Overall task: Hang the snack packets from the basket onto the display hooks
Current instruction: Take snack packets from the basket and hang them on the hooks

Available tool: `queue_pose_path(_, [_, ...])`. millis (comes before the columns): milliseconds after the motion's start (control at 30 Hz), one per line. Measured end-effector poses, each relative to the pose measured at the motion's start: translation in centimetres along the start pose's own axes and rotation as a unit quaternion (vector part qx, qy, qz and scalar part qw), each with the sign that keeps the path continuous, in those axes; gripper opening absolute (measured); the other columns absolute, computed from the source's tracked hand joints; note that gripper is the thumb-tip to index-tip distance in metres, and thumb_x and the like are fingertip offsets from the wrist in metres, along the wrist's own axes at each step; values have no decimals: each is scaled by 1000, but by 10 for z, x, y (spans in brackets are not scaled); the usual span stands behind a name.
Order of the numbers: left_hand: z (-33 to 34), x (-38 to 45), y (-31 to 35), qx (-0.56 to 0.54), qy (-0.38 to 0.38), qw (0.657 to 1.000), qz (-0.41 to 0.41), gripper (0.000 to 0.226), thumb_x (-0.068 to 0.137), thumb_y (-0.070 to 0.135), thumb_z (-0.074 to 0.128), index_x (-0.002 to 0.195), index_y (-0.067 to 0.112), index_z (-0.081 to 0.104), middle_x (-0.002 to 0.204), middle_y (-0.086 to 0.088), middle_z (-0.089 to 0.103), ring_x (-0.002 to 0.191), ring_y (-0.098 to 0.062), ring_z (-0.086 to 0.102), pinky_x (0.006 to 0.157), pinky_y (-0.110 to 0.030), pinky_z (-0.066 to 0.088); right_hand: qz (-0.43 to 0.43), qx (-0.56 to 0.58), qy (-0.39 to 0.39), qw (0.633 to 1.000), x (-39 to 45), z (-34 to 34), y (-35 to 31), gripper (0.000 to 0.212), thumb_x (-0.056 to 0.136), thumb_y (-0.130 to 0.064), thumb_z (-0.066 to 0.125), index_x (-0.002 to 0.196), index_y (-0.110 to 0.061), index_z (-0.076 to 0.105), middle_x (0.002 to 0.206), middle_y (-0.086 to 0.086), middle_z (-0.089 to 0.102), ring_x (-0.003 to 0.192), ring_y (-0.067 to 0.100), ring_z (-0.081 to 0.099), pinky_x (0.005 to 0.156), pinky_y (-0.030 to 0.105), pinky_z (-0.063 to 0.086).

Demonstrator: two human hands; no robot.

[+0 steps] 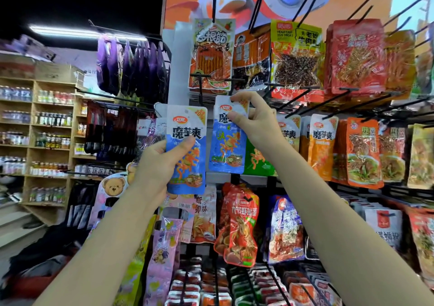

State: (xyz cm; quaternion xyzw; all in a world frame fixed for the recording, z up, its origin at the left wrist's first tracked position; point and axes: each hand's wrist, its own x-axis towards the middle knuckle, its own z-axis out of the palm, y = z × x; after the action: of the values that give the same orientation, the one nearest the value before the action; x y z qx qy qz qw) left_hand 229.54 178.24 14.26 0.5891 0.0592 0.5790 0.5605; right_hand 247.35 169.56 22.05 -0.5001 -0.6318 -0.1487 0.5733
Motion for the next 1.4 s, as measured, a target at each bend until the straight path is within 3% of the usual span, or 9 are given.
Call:
queue_pose_path(133, [-1, 1, -2, -9, -6, 1000, -17, 27, 67, 29, 76, 79, 5, 70, 68, -6, 75, 55, -18, 70, 52, -30, 58, 0, 20, 6, 1000, 4, 1, 0, 21, 98, -23, 65, 114, -34, 56, 87, 18, 65, 73, 50, 57, 61, 56, 54])
queue_pose_path(233, [-2, 4, -3, 2, -10, 1000, -16, 30, 66, 31, 78, 80, 6, 71, 73, -7, 76, 58, -21, 71, 56, -32, 60, 8, -14, 5, 1000, 8, -2, 3, 27, 99, -24, 65, 124, -26, 56, 80, -2, 56, 55, 17, 44, 54, 32, 41])
queue_pose_path(400, [3, 6, -5, -11, -17, 1000, -22, 17, 81, 22, 75, 78, 6, 70, 69, -7, 75, 55, -20, 71, 50, -30, 58, 52, -134, -46, 989, 4, -5, 1, 40, 102, -28, 59, 141, -24, 53, 113, -3, 51, 97, 13, 47, 84, 32, 41])
queue_pose_path(500, [8, 8, -7, -8, -18, 1000, -25, 17, 85, 19, 73, 80, 3, 69, 68, -8, 74, 53, -20, 70, 47, -29, 56, -47, -246, 76, 965, -5, -8, -6, 27, 105, -29, 52, 116, -12, 70, 97, 5, 55, 82, 16, 50, 75, 27, 43])
queue_pose_path(567, [13, 12, -9, 4, -26, 999, -24, 23, 75, 27, 77, 80, 5, 71, 72, -9, 76, 57, -22, 72, 52, -33, 59, -69, -172, 106, 977, -11, -9, -11, 37, 105, -32, 51, 92, -3, 70, 79, 14, 57, 71, 17, 50, 64, 30, 39])
queue_pose_path(667, [28, 17, -9, 30, -55, 998, -27, 34, 63, 36, 80, 80, 8, 74, 83, -13, 78, 68, -26, 74, 69, -40, 63, 15, 2, -6, 1000, -18, -1, -25, 39, 99, -41, 61, 93, -3, 69, 74, 15, 63, 63, 16, 58, 57, 33, 50])
queue_pose_path(900, [38, 43, -11, 93, -65, 994, 1, 12, 83, 25, 78, 89, 14, 77, 88, -8, 79, 80, -24, 75, 81, -43, 61, 104, 104, 35, 989, 8, 6, -2, 26, 87, -29, 78, 90, -7, 64, 90, 20, 68, 77, 30, 66, 67, 48, 54])
queue_pose_path(1000, [35, 51, -15, 105, -52, 993, 7, 6, 84, 19, 78, 86, 13, 75, 81, -4, 77, 72, -20, 72, 77, -43, 60, 108, 114, 47, 986, 19, 9, 1, 18, 91, -22, 75, 86, -20, 58, 84, 2, 64, 67, 11, 57, 64, 30, 46])
queue_pose_path(1400, [47, 50, -18, 59, -46, 997, 3, 7, 87, 16, 76, 85, 10, 73, 72, -2, 76, 61, -13, 71, 61, -30, 60, 68, 156, 107, 980, 25, 19, 2, 13, 93, -20, 73, 82, -15, 67, 76, 3, 68, 66, 10, 65, 64, 30, 57])
